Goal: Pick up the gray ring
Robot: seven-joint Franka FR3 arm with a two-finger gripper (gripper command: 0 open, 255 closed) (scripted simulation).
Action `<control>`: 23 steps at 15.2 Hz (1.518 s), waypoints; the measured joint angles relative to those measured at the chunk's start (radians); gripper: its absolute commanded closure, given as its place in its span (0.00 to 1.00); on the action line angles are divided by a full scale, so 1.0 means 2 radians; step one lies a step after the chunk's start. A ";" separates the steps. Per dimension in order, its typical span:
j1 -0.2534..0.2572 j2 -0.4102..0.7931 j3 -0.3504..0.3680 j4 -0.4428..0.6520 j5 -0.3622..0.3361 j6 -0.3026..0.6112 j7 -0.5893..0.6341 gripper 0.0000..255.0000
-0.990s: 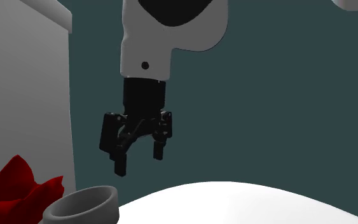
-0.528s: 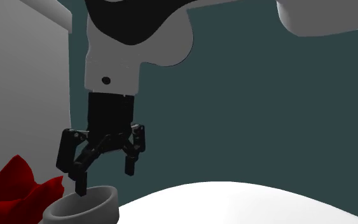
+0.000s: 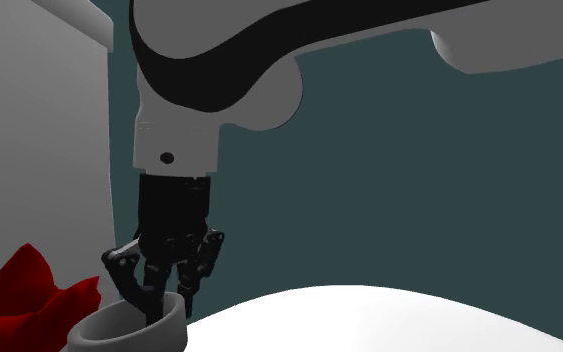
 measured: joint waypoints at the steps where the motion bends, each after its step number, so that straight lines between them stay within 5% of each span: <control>1: 0.000 0.000 0.000 0.000 0.000 0.000 0.000 1.00; 9: 0.000 0.000 0.000 0.003 0.000 -0.003 0.000 1.00; 23: 0.009 0.013 0.002 0.111 -0.005 -0.098 0.006 1.00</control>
